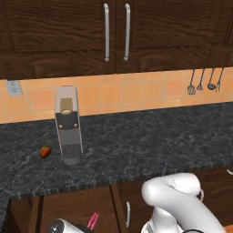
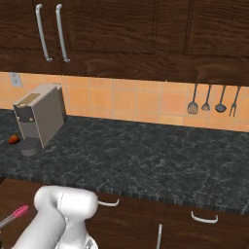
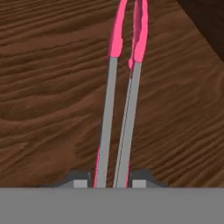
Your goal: Pick the tongs from the drawer and place it on the counter.
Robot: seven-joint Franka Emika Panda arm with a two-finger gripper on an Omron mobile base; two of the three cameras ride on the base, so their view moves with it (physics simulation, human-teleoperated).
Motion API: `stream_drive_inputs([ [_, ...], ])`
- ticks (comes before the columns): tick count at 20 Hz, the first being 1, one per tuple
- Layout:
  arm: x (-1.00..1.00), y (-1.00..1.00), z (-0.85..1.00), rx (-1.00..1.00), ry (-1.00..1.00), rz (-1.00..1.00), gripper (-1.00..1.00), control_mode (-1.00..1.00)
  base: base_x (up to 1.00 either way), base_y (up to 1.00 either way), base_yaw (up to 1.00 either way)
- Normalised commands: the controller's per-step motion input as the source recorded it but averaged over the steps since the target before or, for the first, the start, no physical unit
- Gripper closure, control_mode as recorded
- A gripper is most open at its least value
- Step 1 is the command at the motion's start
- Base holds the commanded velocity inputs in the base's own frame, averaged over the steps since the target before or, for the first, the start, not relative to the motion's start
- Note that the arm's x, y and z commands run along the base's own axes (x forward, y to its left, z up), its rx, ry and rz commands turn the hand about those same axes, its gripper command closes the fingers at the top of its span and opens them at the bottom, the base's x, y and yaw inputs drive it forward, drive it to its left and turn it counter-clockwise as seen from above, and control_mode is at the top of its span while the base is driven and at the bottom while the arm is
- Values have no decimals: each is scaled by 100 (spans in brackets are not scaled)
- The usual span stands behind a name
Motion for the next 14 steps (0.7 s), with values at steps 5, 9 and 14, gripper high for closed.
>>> stream_drive_inputs([
  [5,-5,-8,100,14,-17,-24,100,-100,0,0,0],
  [9,-10,-27,100,10,-14,-30,100,-100,0,0,0],
  [14,28,-78,100,12,-20,-15,100,-100,0,0,0],
])
